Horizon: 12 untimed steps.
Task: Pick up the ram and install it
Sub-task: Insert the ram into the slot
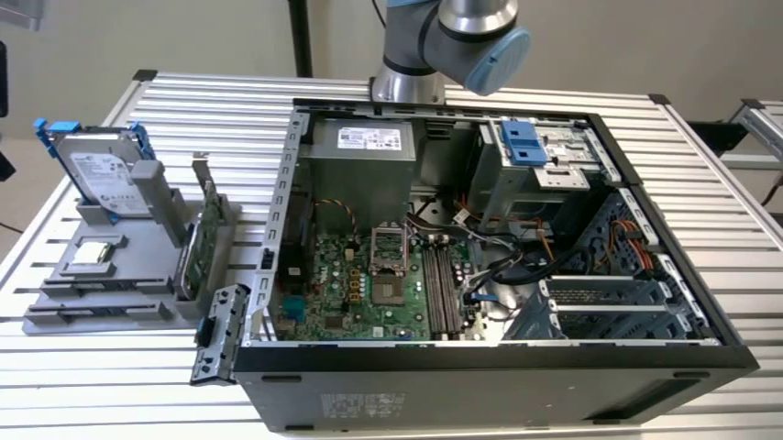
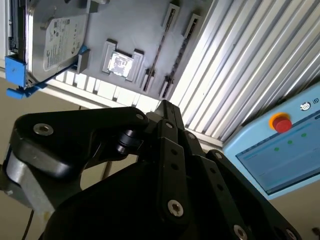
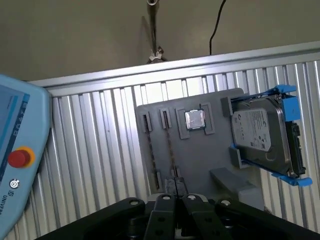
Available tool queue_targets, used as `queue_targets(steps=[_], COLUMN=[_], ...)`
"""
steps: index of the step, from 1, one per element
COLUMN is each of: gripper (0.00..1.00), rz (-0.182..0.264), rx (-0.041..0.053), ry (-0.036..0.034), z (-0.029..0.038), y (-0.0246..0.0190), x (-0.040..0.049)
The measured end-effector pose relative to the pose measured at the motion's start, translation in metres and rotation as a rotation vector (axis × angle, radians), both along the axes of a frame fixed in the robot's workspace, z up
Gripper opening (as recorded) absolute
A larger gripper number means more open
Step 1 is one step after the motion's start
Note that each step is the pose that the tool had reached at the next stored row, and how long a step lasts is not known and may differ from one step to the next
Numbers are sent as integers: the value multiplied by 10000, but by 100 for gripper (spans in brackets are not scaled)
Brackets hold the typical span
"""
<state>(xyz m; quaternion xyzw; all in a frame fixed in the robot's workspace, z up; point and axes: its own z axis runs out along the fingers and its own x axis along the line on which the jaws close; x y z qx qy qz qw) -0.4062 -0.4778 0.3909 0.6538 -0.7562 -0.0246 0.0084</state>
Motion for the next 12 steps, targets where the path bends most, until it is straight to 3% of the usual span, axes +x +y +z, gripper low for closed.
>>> queue_targets(steps=[8, 9, 12], gripper=[0, 100, 100], rz=[148, 148, 148], rx=[0, 0, 0], ry=[-5, -5, -6], z=[-1, 0, -1], y=[0, 0, 0], x=[0, 0, 0])
